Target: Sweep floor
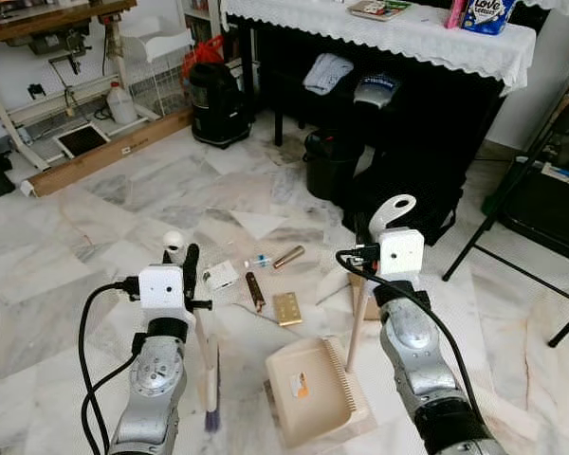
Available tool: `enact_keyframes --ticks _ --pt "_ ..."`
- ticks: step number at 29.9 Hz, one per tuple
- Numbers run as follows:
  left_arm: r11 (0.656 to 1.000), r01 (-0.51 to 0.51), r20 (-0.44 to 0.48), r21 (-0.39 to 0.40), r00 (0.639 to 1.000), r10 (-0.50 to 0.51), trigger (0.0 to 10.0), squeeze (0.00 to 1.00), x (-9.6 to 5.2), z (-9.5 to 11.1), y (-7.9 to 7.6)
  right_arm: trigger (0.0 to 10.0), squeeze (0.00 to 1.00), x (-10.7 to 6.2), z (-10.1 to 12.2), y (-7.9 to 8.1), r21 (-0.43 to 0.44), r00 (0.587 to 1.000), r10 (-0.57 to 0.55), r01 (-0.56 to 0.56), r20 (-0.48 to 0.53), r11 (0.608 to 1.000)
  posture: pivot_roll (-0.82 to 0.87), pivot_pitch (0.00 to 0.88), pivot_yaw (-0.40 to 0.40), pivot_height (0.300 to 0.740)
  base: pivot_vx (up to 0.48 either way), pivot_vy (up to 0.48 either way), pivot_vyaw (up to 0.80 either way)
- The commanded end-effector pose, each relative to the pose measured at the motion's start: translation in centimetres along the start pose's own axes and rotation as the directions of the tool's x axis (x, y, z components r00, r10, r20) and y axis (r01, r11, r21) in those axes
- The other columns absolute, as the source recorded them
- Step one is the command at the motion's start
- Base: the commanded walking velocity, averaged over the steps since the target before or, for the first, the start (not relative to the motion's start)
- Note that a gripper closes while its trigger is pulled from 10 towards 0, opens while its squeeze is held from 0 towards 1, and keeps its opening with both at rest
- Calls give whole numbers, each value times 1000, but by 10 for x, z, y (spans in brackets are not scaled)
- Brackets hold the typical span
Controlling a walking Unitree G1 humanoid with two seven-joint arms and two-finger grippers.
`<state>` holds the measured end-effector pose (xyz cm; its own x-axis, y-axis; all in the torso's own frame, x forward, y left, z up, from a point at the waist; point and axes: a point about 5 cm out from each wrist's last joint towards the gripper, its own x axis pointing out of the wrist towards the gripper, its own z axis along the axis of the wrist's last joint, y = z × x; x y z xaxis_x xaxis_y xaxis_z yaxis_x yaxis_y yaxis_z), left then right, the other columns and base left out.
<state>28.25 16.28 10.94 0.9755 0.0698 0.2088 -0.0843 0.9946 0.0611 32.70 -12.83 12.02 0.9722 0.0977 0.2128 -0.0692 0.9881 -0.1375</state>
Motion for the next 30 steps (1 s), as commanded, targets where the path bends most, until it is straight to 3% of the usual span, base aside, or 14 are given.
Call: enact_keyframes --ticks 1,30 --pt "1000 -5 47 2 999 5 10000 0 3 9 2 10000 0 5 10 1 1 999 5 -5 44 1000 89 64 -17 740 277 0 0" --pt "1000 -13 40 3 999 13 10000 0 3 7 3 10000 0 4 12 2 -28 998 31 -30 57 999 81 65 -25 740 277 0 104"
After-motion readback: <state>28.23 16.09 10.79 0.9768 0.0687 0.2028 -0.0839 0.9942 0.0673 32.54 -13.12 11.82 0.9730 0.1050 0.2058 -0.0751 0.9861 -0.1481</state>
